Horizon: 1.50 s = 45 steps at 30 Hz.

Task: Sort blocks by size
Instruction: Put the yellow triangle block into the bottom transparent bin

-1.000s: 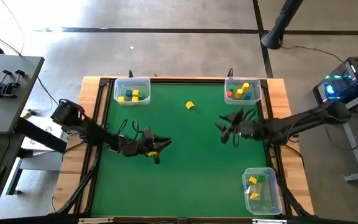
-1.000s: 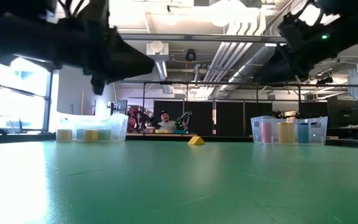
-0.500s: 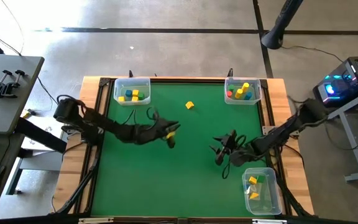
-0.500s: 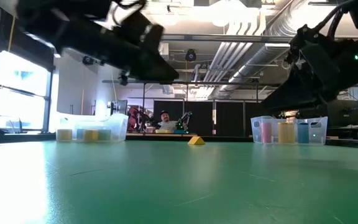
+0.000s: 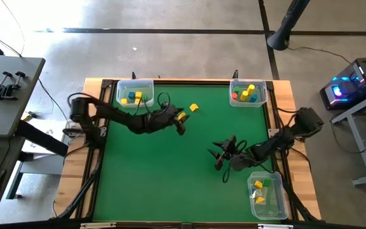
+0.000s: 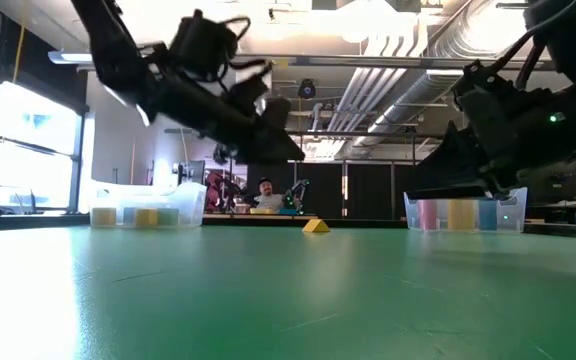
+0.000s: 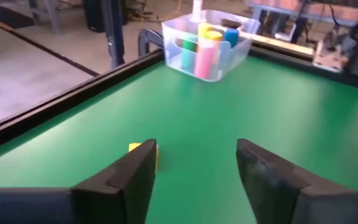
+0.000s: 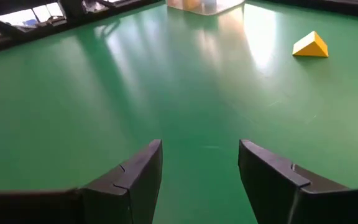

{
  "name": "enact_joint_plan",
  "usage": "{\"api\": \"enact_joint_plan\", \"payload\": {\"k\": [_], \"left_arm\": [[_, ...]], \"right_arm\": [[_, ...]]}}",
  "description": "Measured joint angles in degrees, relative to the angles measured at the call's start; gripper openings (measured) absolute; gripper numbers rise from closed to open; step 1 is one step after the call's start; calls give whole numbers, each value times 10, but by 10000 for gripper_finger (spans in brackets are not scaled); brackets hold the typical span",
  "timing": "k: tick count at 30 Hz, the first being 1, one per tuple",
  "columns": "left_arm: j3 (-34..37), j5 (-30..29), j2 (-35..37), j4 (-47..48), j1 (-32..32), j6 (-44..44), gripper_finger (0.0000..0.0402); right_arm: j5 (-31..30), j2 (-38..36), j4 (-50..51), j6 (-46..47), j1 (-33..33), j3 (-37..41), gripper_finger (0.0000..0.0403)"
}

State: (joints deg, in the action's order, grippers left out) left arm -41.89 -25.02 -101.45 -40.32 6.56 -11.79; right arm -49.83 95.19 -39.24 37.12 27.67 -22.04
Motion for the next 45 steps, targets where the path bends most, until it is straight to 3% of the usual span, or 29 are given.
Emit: {"api": "enact_joint_plan", "payload": {"k": [7,13,17,23,29,45], "left_arm": [[-46,25,-102,-54,29,5,254],[-120,39,-185,-29,41,20,279],[-158,16,-217,7,48,20,282],[-193,-48,-226,66,57,36,282],[-213,23,-225,93,88,26,282],[-212,21,-225,112,88,29,247]], "right_arm": [[4,8,-10,-1,-11,0,201],[6,8,-19,-14,-11,0,201],[8,8,-21,-15,-11,0,201],[8,8,-21,-16,-11,0,201],[8,8,-21,-15,-11,0,201],[8,8,-20,-16,-11,0,201]]}}
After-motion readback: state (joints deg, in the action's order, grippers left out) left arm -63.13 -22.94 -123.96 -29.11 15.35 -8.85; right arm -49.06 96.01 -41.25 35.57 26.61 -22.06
